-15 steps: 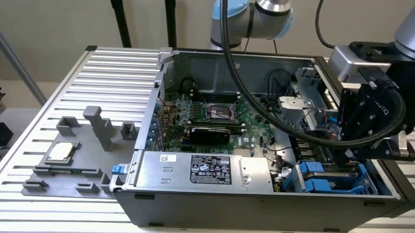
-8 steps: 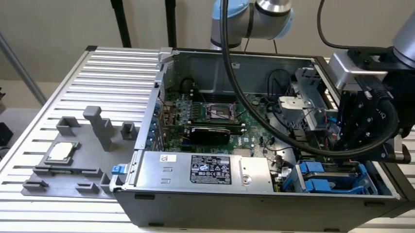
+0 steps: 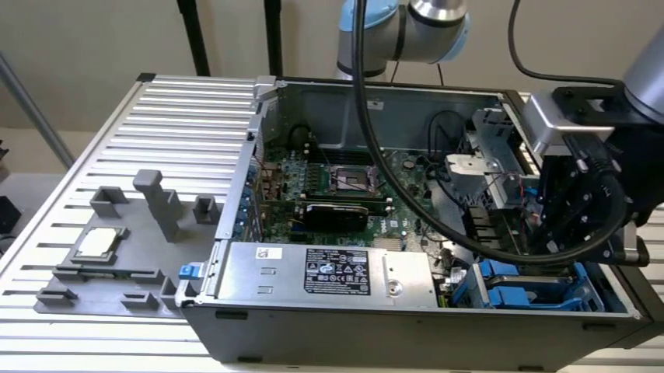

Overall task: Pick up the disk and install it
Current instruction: 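Insert the first disk wire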

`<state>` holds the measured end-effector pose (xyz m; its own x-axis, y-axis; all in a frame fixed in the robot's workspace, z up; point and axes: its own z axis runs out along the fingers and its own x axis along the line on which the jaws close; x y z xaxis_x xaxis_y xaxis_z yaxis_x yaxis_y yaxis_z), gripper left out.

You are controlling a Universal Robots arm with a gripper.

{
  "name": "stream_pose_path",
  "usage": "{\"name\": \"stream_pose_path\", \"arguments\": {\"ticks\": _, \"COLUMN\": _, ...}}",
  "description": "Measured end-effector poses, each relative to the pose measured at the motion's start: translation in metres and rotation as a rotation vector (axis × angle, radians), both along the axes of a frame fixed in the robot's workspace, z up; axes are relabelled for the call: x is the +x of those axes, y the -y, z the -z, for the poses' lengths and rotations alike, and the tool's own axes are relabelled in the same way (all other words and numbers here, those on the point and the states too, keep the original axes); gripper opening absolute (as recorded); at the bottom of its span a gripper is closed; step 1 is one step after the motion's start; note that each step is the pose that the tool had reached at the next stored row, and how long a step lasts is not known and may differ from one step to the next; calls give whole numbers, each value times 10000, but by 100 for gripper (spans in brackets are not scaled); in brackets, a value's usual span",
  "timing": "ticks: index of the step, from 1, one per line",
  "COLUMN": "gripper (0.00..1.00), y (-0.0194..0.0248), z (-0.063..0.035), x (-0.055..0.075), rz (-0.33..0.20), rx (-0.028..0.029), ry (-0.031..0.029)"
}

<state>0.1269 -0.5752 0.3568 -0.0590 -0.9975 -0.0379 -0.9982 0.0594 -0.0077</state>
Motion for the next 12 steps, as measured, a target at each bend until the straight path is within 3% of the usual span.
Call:
{"name": "stream_pose_path", "arguments": {"ticks": 7, "gripper": 0, "y": 43, "z": 72, "x": 0, "rz": 0, "rx": 236, "ry": 40}}
{"name": "stream_pose_path", "arguments": {"ticks": 12, "gripper": 0, "y": 47, "z": 86, "x": 2, "rz": -1, "rx": 354, "ry": 78}}
